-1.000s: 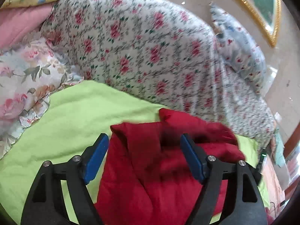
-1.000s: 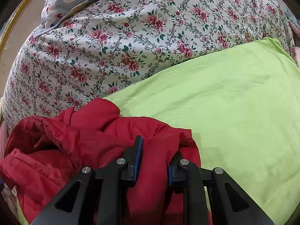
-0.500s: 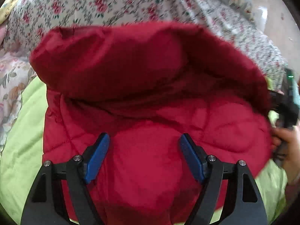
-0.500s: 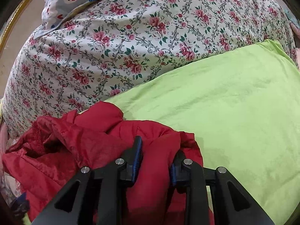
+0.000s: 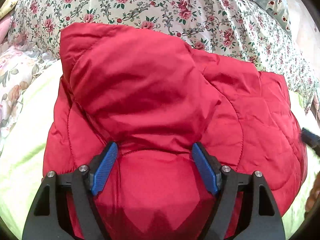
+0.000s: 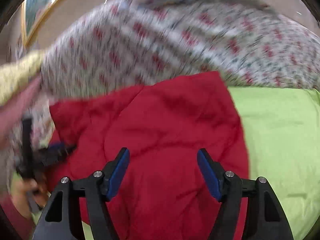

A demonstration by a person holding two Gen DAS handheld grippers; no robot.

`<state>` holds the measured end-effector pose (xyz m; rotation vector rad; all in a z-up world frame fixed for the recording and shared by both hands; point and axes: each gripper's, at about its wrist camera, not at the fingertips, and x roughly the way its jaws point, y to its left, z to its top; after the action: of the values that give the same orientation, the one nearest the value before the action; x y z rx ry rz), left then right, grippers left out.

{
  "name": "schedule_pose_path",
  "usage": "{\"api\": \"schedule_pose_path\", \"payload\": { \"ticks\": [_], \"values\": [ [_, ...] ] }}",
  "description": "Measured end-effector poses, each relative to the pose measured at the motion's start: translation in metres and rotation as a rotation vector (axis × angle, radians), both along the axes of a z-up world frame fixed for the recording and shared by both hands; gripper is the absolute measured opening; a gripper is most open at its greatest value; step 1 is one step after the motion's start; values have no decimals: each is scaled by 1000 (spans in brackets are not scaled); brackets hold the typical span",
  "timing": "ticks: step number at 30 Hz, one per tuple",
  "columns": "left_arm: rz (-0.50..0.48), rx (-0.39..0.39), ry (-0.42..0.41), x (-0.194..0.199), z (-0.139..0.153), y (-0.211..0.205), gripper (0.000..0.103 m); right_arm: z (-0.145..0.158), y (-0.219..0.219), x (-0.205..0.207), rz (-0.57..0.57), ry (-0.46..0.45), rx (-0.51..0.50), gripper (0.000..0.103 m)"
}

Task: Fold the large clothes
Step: 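Open both tools and lift them off the coat bundle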

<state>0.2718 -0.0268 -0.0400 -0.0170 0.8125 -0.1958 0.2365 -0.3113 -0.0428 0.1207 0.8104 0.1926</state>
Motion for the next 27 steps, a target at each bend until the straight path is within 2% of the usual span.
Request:
{"api": "schedule_pose_path", "payload": {
  "ticks": [2, 4, 7, 13, 18, 27],
  "values": [
    [1, 3, 2, 2, 1, 3, 78, -19, 3, 18, -16, 68, -27, 71],
    [3, 4, 9, 6, 2, 5, 78, -34, -6, 34, -57, 100, 8, 71],
    [20, -2, 33, 18, 0, 12, 78, -43, -15, 53, -94, 125, 50, 71],
    [49, -52, 73, 41, -5, 21, 78, -53, -20, 84, -132, 171, 72, 72],
    [49, -44, 69, 40, -5, 19, 78, -60, -21, 88, -144, 166, 79, 72],
    [15, -171, 57, 9, 15, 43, 78, -50, -29, 79, -142, 161, 118, 74]
  ]
}}
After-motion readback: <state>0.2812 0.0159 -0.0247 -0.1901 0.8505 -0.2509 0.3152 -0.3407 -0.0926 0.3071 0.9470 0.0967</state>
